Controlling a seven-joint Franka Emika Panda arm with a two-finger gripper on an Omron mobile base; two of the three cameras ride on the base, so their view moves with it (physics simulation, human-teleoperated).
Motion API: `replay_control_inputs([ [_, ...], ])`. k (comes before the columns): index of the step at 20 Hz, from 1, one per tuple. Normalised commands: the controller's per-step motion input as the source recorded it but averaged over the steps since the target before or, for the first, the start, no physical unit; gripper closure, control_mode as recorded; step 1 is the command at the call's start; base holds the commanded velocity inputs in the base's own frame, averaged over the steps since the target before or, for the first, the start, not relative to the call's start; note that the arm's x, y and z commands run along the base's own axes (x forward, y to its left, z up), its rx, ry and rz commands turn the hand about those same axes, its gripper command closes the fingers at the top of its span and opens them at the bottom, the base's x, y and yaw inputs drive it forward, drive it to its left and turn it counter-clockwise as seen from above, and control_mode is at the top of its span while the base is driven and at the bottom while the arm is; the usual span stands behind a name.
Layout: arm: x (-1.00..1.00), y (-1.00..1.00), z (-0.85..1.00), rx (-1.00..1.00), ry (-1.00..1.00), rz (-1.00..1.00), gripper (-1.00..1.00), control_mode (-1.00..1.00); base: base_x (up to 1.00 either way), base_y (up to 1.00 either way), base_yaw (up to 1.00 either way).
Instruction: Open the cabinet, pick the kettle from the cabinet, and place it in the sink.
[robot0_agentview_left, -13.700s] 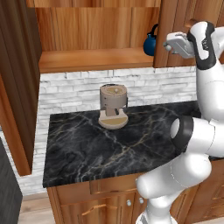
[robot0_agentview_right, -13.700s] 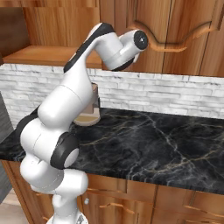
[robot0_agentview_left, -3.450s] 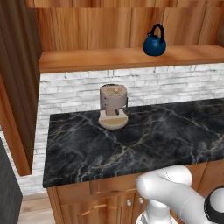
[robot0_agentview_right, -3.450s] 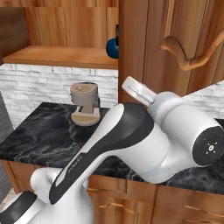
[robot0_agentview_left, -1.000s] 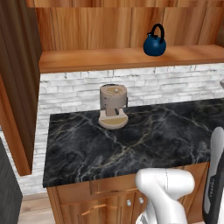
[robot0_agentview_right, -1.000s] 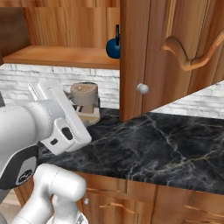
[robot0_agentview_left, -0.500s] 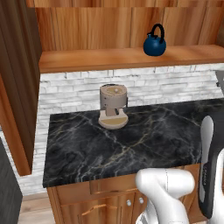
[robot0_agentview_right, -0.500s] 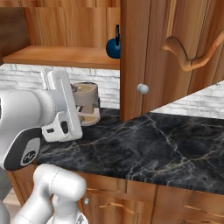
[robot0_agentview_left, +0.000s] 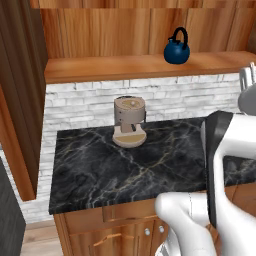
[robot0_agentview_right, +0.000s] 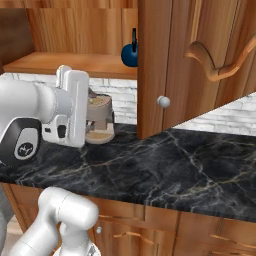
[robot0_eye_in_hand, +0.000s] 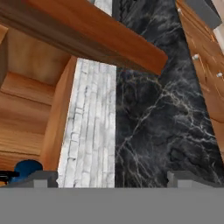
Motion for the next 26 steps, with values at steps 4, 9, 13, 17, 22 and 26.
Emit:
replay_control_inputs([
  [4,0.35,-0.18,0.0,0.06,0.0,-0.17,-1.0,-1.0,0.0,0.0,0.0],
  [9,0.33,-0.22,0.0,0.07,0.0,-0.12,-1.0,-1.0,0.0,0.0,0.0],
  [13,0.28,-0.21,0.0,0.0,0.0,-0.22,-1.0,-1.0,0.0,0.0,0.0],
  [17,0.2,-0.29,-0.01,0.0,0.0,-0.21,-1.0,-1.0,0.0,0.0,0.0],
  [22,0.18,-0.29,-0.01,0.01,0.0,-0.17,-1.0,-1.0,0.0,0.0,0.0],
  [26,0.08,-0.32,0.0,0.01,-0.05,-0.09,-1.0,-1.0,0.0,0.0,0.0],
])
